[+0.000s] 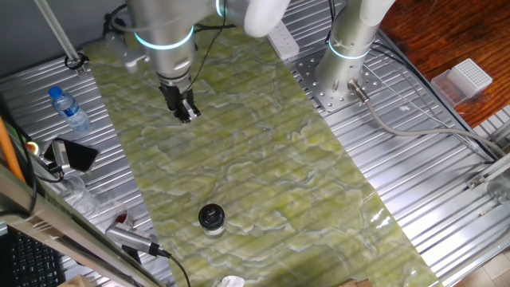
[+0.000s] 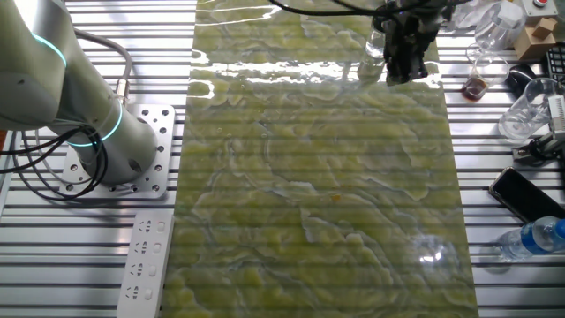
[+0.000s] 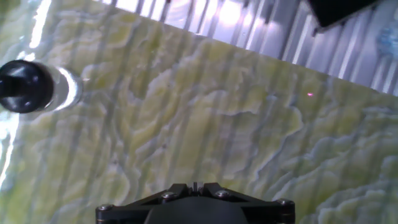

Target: Unscrew the lid from the jar

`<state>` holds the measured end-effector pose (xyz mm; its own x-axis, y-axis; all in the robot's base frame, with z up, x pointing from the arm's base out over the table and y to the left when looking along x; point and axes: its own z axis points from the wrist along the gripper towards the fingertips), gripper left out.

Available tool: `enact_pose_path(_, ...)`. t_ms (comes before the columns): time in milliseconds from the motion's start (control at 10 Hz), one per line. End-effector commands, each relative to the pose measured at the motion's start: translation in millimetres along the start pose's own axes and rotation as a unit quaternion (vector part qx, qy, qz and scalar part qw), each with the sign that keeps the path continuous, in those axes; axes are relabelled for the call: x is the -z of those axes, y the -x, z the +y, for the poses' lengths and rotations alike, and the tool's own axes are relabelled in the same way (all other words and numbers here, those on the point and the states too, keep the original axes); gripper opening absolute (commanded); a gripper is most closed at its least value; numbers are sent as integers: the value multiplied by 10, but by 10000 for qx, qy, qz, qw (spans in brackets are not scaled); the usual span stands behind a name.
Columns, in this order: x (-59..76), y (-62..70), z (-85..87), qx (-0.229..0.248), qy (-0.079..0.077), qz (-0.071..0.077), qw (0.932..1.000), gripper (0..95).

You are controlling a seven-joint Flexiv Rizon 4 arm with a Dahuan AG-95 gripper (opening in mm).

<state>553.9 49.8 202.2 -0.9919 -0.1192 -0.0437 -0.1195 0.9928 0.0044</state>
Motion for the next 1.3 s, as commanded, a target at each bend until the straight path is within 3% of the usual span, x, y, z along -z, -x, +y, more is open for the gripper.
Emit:
enact_pose_path(100,-7,15,5,1,-36,205,9998,0)
enact_pose_path(600,-7,15,5,521,77,303,9982,0)
enact_pose_path(1000,-7,15,5,675,121,516,9963,0)
enact_pose_path(1300,-2,14,6,645,123,493,9966,0)
